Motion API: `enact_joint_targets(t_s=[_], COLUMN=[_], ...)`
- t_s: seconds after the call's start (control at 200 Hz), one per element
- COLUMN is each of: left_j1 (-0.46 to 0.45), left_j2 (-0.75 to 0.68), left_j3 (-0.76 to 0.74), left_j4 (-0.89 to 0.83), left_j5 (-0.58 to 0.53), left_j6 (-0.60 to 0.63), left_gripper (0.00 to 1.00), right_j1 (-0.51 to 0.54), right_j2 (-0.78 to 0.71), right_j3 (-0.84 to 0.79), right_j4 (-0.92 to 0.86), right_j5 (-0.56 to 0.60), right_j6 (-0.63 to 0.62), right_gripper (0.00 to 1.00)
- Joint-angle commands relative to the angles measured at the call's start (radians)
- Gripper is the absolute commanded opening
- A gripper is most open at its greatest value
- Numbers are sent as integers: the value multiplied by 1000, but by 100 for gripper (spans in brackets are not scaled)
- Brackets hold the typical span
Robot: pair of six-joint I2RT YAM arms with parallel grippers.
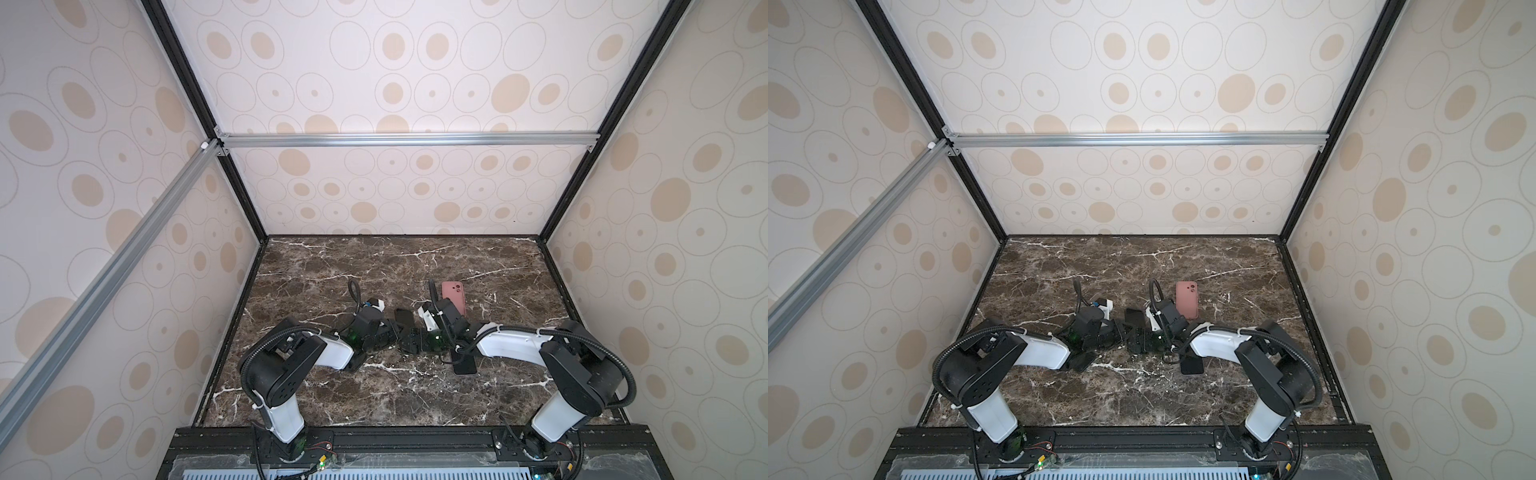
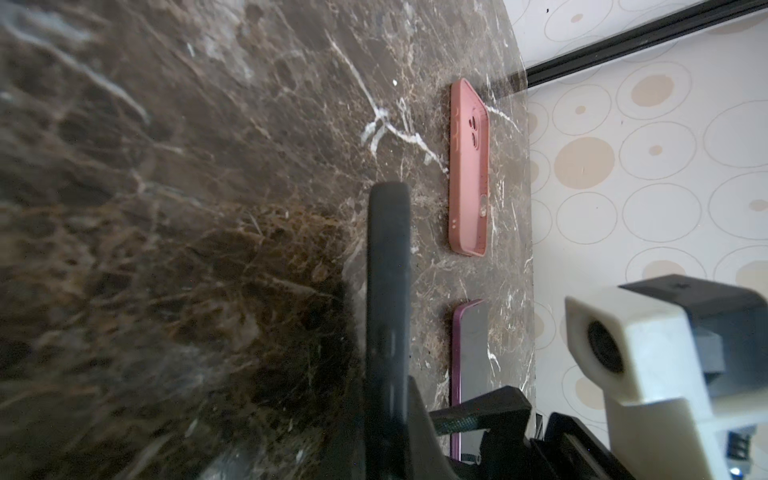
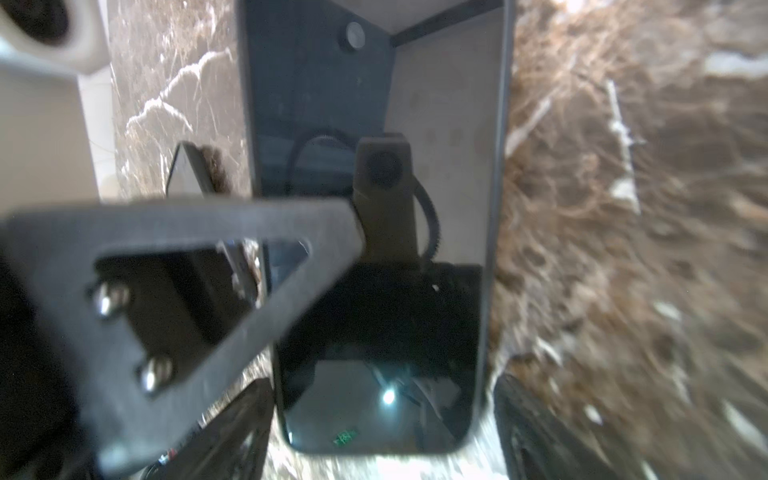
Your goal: Take the phone out of the phone case
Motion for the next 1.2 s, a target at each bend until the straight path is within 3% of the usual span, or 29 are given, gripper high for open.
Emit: enact_joint_targets(t_s=[0.0, 0.355, 0.415, 0.525, 0.75, 0.85, 1.04, 1.195], left_j1=[-10, -10, -15, -15, -14, -15, -15, -15], left_j2=[-89, -345, -390, -457, -513, -532, -540, -535], left_j3=[68, 200, 194, 222, 281, 292, 340, 369], left_j4=[-75, -308, -315, -427, -577, -621, -709, -730], left_j5=[-24, -54, -68, -70, 136, 193, 302, 467], left_j6=[102, 455, 508, 588, 820, 906, 1058, 1148], left_gripper=[0, 0, 0, 0, 0, 0, 0, 0], right_j1=[10, 8, 8, 6, 0, -46, -216, -238], right_j2=[-135, -611, -666, -732, -701, -684, -667, -602], right_j3=[-18, -96, -104, -48, 110, 166, 216, 279], right_j4=[-72, -87, -66, -180, -367, -405, -377, -431], right_j5=[54, 398, 406, 429, 321, 181, -243, -414], right_j6=[-50, -251, -317, -414, -623, -676, -660, -699], right_gripper=[90, 97, 98, 96, 89, 87, 81, 75])
